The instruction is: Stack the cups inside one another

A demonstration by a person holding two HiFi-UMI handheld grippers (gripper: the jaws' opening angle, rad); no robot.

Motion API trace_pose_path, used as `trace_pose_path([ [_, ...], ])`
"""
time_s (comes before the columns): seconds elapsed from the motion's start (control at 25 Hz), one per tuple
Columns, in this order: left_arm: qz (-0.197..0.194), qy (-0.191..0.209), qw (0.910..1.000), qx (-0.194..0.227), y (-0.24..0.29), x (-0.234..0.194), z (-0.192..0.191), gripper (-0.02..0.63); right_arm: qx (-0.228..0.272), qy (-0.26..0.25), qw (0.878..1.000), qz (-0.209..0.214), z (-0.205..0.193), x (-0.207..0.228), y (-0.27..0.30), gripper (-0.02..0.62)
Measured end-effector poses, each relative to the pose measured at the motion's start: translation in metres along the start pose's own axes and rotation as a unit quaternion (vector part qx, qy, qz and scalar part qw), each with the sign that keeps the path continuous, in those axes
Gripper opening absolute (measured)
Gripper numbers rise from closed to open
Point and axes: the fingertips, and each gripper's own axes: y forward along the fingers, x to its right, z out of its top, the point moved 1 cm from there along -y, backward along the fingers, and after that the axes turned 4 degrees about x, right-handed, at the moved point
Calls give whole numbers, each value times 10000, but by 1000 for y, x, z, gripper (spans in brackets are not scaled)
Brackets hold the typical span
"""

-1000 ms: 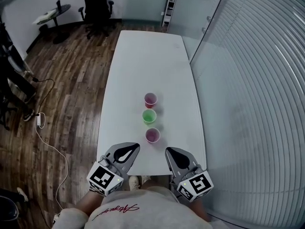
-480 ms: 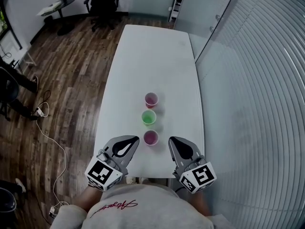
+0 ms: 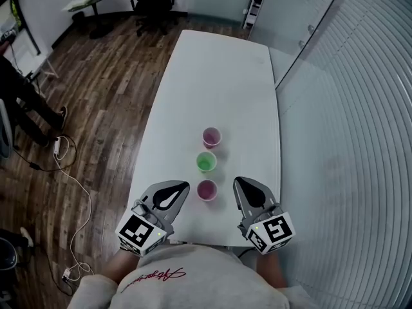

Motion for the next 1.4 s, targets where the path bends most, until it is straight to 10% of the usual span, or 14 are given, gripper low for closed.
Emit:
trace_pose_path([
  [1.4,921,-116,9954,-254,13,-54,-18,-5,-296,-588,9964,538,-33,70,109,34],
])
